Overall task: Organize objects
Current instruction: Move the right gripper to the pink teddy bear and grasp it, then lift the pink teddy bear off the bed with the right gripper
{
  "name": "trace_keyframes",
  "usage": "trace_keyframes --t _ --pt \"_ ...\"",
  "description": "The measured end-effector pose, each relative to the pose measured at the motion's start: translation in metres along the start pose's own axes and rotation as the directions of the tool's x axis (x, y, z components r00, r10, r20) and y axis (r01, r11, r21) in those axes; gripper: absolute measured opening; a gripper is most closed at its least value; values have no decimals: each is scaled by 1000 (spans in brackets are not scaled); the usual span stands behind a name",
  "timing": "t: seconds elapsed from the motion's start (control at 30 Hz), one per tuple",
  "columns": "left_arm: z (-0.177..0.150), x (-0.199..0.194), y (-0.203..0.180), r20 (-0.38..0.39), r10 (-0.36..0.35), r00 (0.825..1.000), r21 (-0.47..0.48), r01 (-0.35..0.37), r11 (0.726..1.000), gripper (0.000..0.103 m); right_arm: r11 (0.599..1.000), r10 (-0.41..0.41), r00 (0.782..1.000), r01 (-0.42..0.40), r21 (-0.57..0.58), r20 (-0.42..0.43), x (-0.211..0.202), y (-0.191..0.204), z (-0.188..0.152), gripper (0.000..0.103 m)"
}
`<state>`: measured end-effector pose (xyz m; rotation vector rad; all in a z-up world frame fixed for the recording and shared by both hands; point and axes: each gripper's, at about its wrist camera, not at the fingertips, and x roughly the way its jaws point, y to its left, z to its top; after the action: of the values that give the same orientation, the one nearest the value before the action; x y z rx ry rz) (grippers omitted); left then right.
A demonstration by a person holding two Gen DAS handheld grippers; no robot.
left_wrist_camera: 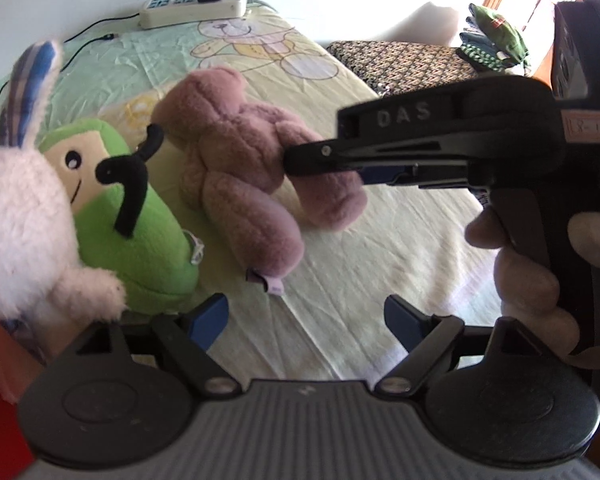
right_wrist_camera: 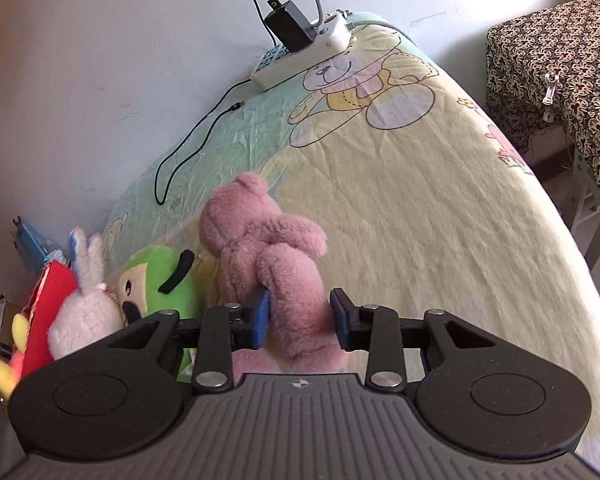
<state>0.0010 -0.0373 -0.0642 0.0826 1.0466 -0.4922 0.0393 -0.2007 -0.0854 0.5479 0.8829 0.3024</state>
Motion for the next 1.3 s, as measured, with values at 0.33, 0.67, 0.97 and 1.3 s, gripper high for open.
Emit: trace_keyframes --t 0.33,0.67,0.97,1.3 --pt "-23 -20 -10 -11 -73 997 -19 72 997 87 996 -50 999 50 -74 -8 -50 -13 -27 32" --pt "-51 -53 -23 1 -151 989 3 151 989 88 918 -105 994 111 -382 36 -95 5 -57 29" --pt "-60 -76 14 55 -123 991 -143 129 981 88 795 -18 998 47 -604 54 -93 56 -71 28" --pt "-75 -100 46 112 -63 992 -250 89 964 88 835 113 990 -141 -531 -85 -67 89 -73 30"
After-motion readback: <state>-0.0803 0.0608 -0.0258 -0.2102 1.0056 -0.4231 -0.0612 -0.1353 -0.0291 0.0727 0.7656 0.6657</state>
